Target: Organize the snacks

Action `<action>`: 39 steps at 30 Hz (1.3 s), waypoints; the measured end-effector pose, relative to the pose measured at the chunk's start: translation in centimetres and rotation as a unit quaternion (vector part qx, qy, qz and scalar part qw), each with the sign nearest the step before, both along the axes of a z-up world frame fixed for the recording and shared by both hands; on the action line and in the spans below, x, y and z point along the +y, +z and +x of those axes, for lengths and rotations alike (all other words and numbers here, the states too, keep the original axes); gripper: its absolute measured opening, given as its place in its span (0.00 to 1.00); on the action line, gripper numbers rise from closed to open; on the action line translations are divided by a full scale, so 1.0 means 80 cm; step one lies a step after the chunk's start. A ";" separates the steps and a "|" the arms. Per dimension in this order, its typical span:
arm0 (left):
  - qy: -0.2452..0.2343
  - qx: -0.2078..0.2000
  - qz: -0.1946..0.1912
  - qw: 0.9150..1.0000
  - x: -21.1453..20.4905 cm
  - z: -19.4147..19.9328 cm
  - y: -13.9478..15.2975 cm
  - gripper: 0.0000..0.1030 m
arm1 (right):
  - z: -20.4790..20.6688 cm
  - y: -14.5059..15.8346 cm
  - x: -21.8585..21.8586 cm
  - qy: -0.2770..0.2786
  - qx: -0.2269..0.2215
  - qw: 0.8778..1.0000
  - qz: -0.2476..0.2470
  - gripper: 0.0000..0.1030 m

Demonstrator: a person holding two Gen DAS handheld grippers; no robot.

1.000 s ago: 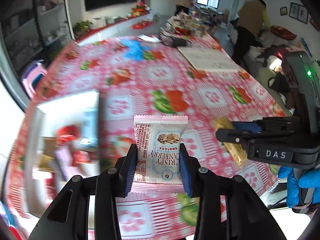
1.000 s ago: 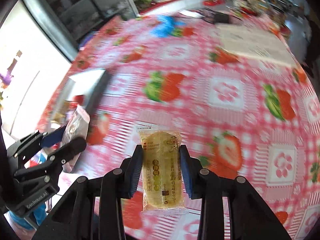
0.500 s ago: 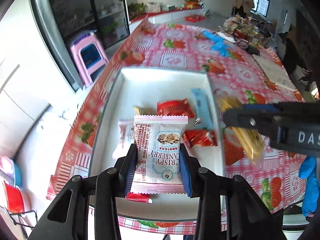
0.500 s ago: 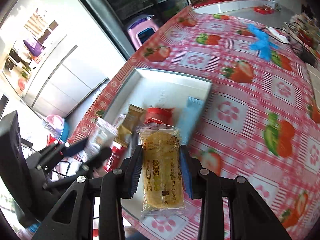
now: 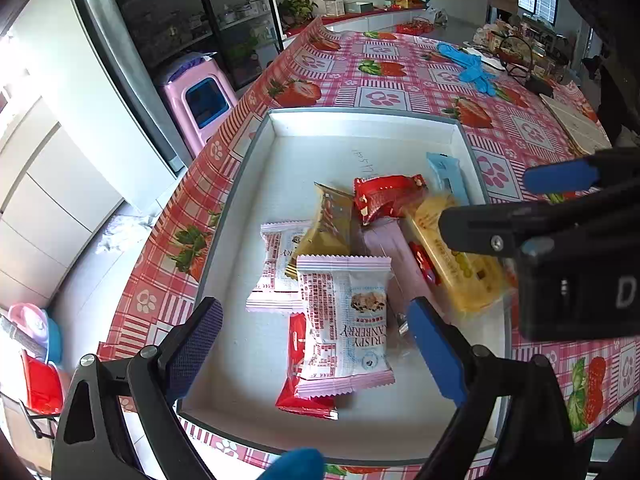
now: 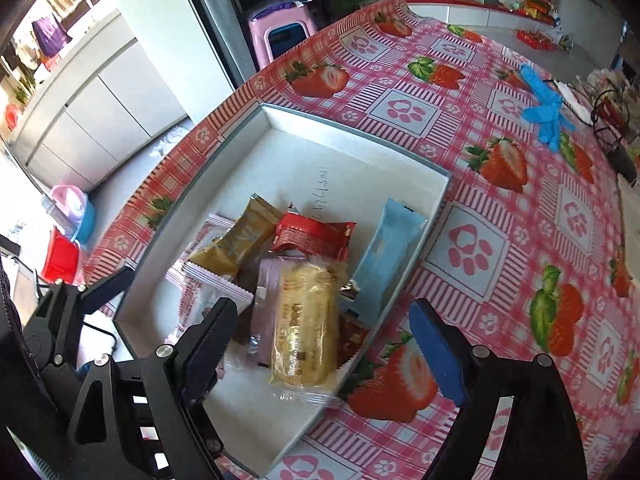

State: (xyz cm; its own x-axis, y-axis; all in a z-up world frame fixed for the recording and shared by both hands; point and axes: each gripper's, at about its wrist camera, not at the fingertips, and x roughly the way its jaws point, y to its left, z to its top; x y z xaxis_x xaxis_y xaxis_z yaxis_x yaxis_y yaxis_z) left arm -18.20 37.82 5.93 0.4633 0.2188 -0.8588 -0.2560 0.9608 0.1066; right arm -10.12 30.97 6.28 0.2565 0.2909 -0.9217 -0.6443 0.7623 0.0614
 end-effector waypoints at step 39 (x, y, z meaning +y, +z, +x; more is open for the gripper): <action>0.022 0.038 -0.018 0.999 0.002 -0.007 -0.006 0.92 | -0.023 -0.007 0.007 0.031 -0.027 0.998 -0.057 1.00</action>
